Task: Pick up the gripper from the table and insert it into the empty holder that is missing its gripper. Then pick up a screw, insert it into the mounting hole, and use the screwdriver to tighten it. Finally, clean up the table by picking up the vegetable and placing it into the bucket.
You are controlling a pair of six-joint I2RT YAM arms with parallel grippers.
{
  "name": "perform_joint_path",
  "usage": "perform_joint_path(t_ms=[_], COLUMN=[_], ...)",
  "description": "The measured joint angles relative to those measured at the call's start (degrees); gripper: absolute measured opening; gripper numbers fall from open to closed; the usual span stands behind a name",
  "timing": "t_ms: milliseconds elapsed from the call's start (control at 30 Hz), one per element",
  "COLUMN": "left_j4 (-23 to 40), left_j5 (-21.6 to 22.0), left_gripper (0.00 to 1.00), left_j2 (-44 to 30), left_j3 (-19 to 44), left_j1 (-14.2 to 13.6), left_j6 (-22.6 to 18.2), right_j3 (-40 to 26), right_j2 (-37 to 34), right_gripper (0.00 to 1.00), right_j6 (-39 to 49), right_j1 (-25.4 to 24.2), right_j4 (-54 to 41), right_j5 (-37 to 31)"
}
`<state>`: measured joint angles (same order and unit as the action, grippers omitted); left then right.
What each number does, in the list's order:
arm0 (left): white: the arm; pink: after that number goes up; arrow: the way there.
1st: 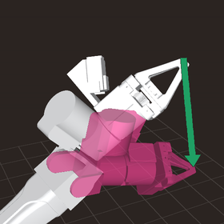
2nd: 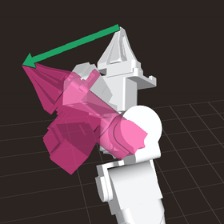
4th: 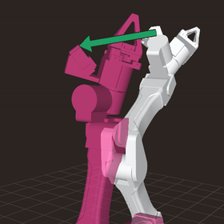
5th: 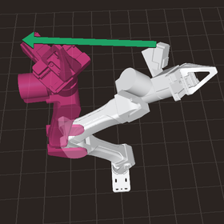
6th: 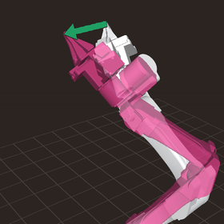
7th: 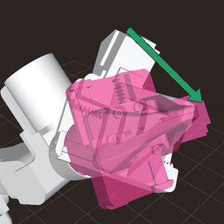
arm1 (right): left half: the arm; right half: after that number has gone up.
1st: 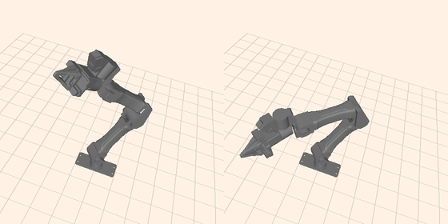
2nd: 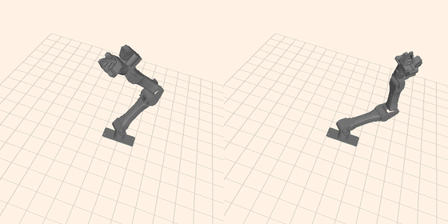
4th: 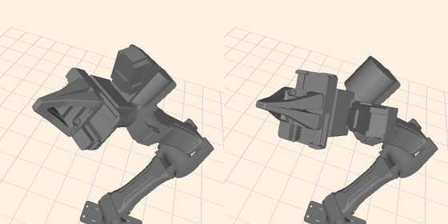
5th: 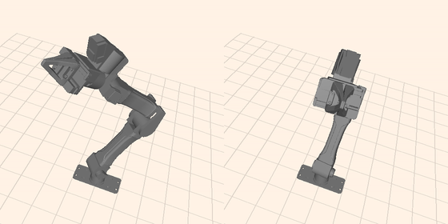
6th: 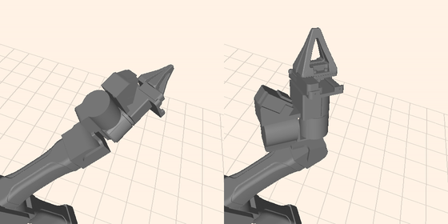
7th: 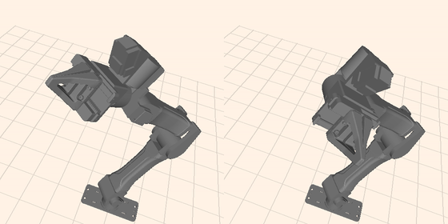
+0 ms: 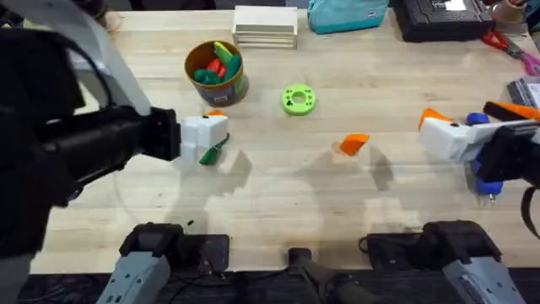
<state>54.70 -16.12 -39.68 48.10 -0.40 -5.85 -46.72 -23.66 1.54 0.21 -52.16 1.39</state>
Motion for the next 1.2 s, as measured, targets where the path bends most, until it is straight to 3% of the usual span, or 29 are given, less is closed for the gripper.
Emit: perform_joint_path(t_ms=[33,67,233,267,433,467,600,733,767,1033,1200], left_j4=[0.0,0.0,-0.5,-0.8,-2.0,-2.2,-6.3,-13.9,-14.4,-10.4,-19.2], left_j5=[-0.3,-0.5,-0.8,-0.8,-2.0,-2.7,-9.8,-20.3,-24.9,-27.8,-28.2], left_gripper=[0.986,0.902,0.159,0.171,0.939,0.971,0.987,0.987,0.987,0.987,0.987], left_j2=[-1.0,-1.8,-3.7,-3.7,-3.7,-3.7,-3.7,-3.7,-3.7,-3.7,-3.6], left_j3=[0.0,0.0,0.0,0.0,0.0,0.0,0.0,0.0,0.0,0.0,-1.1], left_j1=[0.0,0.0,0.0,0.0,0.0,0.0,0.0,0.0,0.0,0.0,-1.2], left_j6=[0.0,0.2,-0.4,-1.0,-0.9,-1.0,-1.0,-1.1,-1.1,-1.1,-4.3], right_j3=[0.0,0.0,0.0,0.0,0.0,0.0,0.0,0.0,0.0,0.0,0.0], right_j2=[0.0,0.0,0.0,0.0,0.0,0.0,0.0,0.0,0.0,0.0,0.0], right_gripper=[0.990,0.988,0.990,0.990,0.989,0.989,0.990,0.990,0.990,0.990,0.990], right_j6=[0.0,0.0,0.0,0.0,0.2,0.2,0.2,0.2,0.2,0.2,0.2], right_j1=[0.0,0.0,0.0,0.0,0.0,0.0,0.0,0.0,0.0,0.0,0.0], right_j4=[-0.4,-0.8,-2.6,-3.1,-4.0,-4.0,-4.0,-4.0,-4.0,-4.0,-4.0], right_j5=[0.0,0.0,0.0,0.0,0.0,0.0,0.0,0.0,0.0,0.0,0.0])
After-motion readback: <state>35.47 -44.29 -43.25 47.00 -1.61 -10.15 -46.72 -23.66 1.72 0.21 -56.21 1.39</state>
